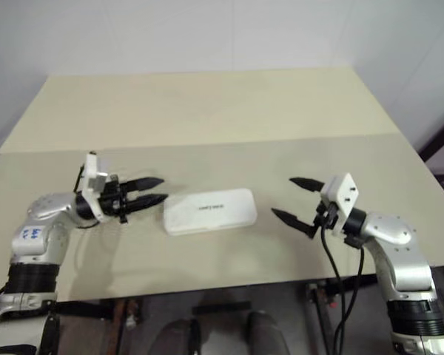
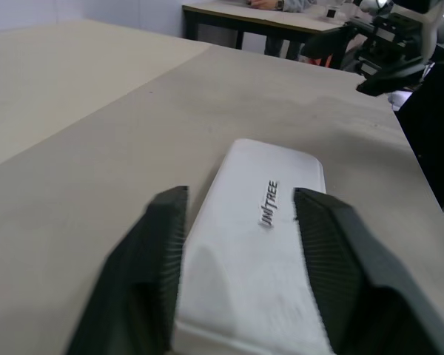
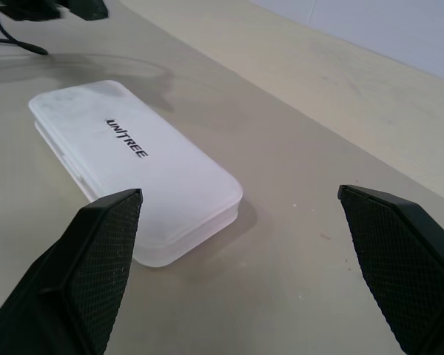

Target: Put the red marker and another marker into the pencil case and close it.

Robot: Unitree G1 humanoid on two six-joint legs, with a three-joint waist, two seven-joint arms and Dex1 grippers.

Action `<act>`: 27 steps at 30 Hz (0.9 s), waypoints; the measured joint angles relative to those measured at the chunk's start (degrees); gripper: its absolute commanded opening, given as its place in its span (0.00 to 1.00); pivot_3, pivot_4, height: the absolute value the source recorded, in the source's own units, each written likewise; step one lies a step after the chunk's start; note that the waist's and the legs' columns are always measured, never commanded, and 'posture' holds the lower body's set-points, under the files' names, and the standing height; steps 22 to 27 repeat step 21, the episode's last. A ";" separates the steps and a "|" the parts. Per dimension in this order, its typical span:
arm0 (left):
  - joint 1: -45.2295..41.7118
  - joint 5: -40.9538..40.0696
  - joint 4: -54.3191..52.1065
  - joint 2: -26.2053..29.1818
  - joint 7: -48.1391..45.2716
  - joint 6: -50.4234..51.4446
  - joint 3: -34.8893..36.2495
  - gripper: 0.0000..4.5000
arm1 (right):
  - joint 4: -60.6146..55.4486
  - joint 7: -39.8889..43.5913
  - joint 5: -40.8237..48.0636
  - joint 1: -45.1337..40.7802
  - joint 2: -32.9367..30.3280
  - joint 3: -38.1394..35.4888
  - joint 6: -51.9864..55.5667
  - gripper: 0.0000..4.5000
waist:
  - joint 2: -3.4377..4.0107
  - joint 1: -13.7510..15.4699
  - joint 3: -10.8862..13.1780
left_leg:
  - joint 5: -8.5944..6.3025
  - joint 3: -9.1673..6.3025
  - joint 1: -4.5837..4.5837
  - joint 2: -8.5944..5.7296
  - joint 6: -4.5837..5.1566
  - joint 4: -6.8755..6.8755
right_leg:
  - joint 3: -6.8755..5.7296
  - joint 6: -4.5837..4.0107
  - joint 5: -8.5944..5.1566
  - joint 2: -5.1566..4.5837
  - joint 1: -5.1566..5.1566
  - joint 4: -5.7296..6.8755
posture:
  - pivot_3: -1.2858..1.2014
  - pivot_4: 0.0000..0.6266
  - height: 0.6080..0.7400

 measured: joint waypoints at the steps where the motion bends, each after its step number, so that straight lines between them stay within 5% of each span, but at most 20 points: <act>1: 1.76 -0.28 -1.60 0.54 -0.03 -0.05 0.53 0.83 | -0.09 -0.01 0.01 0.06 -0.06 -0.22 -0.09 1.00 | 0.00 -0.08 0.00 | -0.01 0.01 0.01 0.02 0.01 -0.03 | 0.02 0.00 0.00 -0.01 0.00 -0.02 | 0.52 0.24 1.00; 3: 4.92 -0.49 -4.09 1.39 0.38 -0.08 1.66 0.99 | -0.25 -0.04 0.01 0.81 -0.19 -1.15 -0.23 1.00 | 0.00 -0.10 0.00 | -0.01 0.01 0.01 0.05 0.00 -0.09 | 0.01 -0.01 -0.01 -0.01 -0.01 -0.05 | 0.52 0.24 1.00; 27: 8.50 -1.19 -8.54 1.01 6.80 -4.72 2.79 0.99 | 5.16 0.92 -0.16 1.10 -3.57 -6.55 -3.50 1.00 | 0.00 -0.26 0.00 | -0.01 0.03 0.04 0.03 0.01 -0.08 | 0.03 -0.03 -0.01 -0.03 0.00 -0.04 | 0.52 0.24 1.00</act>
